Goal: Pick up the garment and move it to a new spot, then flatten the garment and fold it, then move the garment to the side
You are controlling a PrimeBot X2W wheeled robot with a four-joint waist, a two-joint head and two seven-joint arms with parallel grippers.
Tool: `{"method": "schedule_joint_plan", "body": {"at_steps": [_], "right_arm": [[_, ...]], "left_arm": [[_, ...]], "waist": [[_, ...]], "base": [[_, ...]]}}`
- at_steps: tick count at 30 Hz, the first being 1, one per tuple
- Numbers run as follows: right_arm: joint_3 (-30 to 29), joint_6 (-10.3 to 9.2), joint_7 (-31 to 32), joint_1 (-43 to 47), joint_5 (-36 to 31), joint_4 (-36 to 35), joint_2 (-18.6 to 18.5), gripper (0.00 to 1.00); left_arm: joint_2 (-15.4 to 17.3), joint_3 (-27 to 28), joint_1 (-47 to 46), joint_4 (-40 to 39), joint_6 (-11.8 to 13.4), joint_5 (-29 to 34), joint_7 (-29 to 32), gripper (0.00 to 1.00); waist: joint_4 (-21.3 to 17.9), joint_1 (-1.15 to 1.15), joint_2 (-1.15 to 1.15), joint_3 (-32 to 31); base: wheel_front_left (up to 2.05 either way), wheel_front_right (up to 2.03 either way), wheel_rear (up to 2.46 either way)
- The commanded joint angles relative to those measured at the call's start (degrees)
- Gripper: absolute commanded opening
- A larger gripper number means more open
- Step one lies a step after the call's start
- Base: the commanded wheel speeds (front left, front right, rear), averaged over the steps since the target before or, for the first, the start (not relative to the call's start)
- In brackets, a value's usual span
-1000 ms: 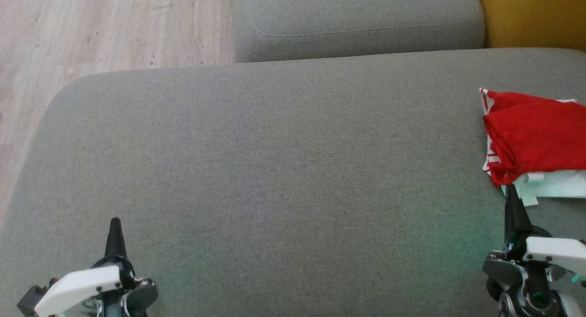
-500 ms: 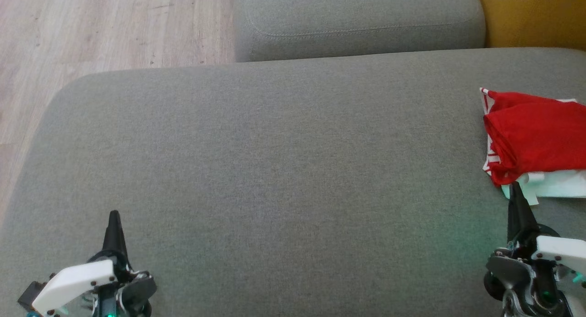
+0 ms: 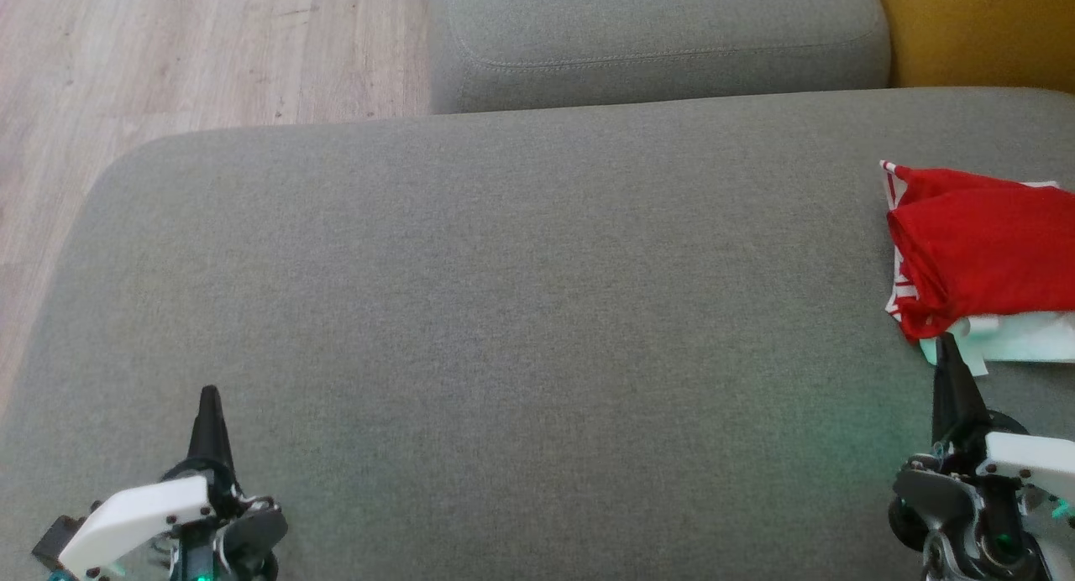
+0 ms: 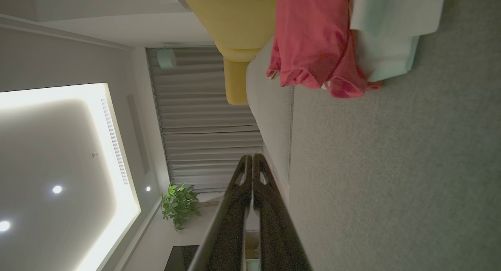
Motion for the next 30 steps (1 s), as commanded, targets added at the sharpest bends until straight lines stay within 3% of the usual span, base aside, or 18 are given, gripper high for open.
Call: {"method": "schedule_joint_plan", "body": {"at_steps": [1,30], "right_arm": [[1.08,-0.04,0.35,-3.11,0.29,-2.20,-0.54,0.00],[0.89,-0.04,0.50,-3.13,0.13,-2.19,-0.41,0.00]], "left_arm": [[0.41,2.37,-2.78,-2.06,-0.37,-0.32,0.42,0.00],[0.41,2.37,-2.78,-2.07,-0.37,-0.32,0.42,0.00]], "waist": [[0.00,0.00,0.00,0.00],[0.00,0.00,0.00,0.00]], "base": [[0.00,0.00,0.00],[0.00,0.00,0.00]]}}
